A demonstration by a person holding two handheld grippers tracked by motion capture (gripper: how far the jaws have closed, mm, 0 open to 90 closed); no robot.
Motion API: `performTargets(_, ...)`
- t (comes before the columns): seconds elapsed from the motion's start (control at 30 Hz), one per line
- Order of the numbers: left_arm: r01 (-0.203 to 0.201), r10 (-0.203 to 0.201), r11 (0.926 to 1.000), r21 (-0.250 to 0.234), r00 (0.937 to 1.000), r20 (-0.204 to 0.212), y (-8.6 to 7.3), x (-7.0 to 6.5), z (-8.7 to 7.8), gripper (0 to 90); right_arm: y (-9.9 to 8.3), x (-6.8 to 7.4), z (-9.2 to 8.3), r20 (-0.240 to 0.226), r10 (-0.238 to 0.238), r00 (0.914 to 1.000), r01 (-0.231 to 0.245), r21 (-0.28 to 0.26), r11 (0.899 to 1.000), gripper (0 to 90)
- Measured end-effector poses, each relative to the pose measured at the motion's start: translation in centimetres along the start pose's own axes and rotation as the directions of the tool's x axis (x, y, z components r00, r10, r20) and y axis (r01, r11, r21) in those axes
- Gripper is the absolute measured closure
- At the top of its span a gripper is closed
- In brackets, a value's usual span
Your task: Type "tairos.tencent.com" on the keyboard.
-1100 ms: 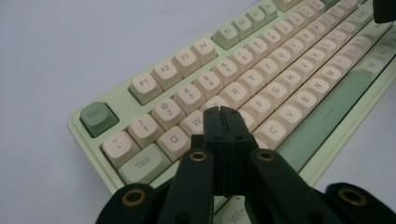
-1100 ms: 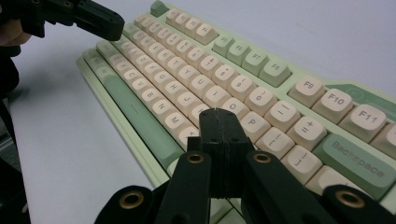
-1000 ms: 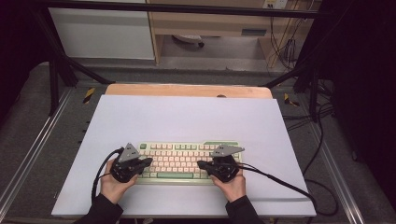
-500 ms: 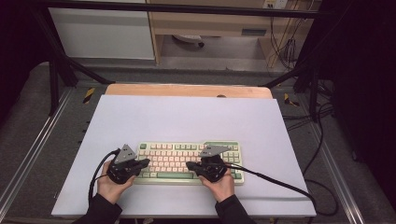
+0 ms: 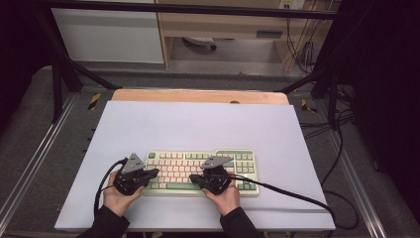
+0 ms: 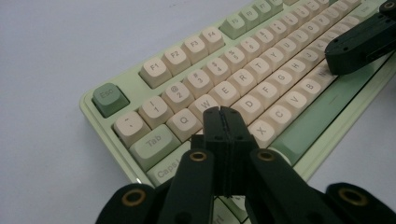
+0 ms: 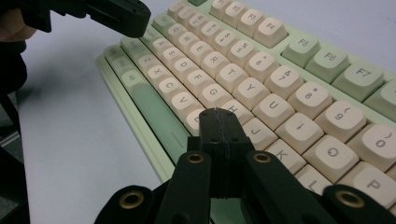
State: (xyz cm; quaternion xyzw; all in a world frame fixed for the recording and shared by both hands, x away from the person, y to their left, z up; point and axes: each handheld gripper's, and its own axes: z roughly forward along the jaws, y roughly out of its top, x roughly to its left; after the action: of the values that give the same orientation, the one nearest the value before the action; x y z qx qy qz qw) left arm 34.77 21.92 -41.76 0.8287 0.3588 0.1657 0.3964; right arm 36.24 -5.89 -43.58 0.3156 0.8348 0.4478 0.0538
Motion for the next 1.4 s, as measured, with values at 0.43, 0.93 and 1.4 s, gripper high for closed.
performTargets(0.43, 0.003, -0.003, 0.9999, -0.012, 1.0, 0.003, 0.2, -0.1, -0.1, 90.0, 0.2, 0.1, -0.6, 0.003, -0.006, 1.0, 0.006, -0.016, 1.0, 90.0)
performTargets(0.93, -0.021, 0.021, 0.9997, -0.013, 0.9994, 0.027, 2.1, -1.7, 1.4, 90.0, -0.5, -1.9, -3.7, 0.058, -0.004, 0.9983, 0.005, -0.026, 1.0, 90.0)
performTargets(1.4, -0.038, 0.037, 0.9991, 0.022, 0.999, 0.025, 4.1, -3.2, 4.8, 90.0, -1.9, -3.1, -5.7, 0.086, 0.018, 0.9961, -0.015, -0.032, 0.999, 90.0)
